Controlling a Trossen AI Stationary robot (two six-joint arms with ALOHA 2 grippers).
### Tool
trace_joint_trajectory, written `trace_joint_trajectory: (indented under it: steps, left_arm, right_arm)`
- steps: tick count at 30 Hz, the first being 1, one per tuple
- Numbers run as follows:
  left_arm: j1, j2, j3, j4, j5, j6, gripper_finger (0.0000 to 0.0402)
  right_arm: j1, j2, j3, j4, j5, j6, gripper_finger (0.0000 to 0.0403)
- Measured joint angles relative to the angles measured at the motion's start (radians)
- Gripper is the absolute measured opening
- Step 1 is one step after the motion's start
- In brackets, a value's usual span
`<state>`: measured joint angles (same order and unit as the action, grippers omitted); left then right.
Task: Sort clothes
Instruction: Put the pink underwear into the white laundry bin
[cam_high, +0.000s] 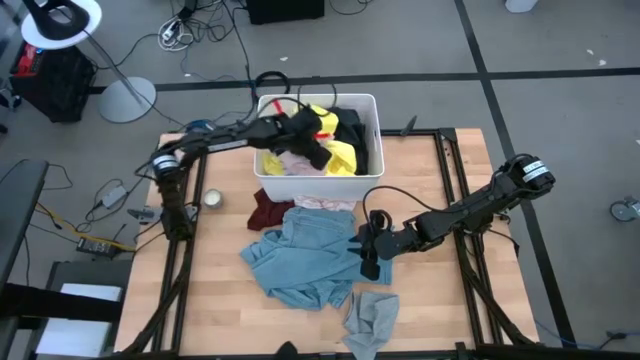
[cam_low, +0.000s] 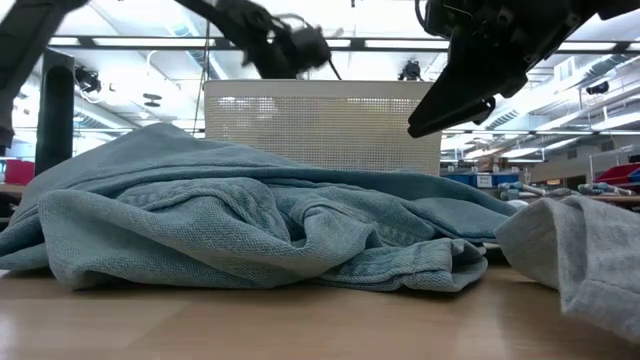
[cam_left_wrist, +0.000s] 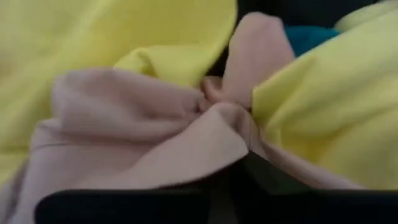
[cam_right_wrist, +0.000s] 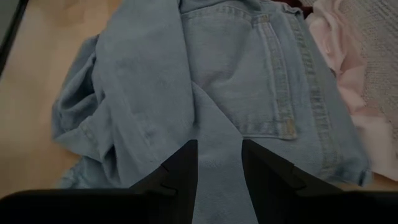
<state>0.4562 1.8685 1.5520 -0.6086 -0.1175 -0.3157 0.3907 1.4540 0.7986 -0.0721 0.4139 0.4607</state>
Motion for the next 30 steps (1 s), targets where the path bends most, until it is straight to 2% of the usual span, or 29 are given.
trace_joint_trajectory:
  steps: [6, 10, 17, 23, 27, 30]
  left_arm:
    - [0.02, 0.111, 0.005, 0.032, 0.119, -0.028, 0.0093]
    - [0.029, 0.112, 0.018, 0.019, 0.162, -0.029, 0.01]
    - [0.019, 0.058, 0.157, -0.143, 0.182, -0.031, 0.01]
    - [-0.026, -0.04, 0.224, -0.123, 0.18, 0.043, 0.0099]
    - [-0.062, -0.123, 0.225, -0.223, 0.163, 0.053, 0.0099]
    - [-0.117, -0.185, 0.225, -0.341, 0.045, 0.074, 0.0099]
  right_arm:
    - [0.0, 0.0, 0.0, -0.007, 0.01, 0.006, 0.0126]
    - [0.0, 0.0, 0.0, -0.013, 0.01, 0.007, 0.0126]
    - [0.0, 0.0, 0.0, -0.017, 0.011, 0.008, 0.0126]
    - [0.0, 0.0, 0.0, -0.015, 0.011, 0.009, 0.0126]
    - [0.0, 0.0, 0.0, -0.018, 0.011, 0.013, 0.0126]
    - [0.0, 0.0, 0.0, -0.02, 0.011, 0.013, 0.0126]
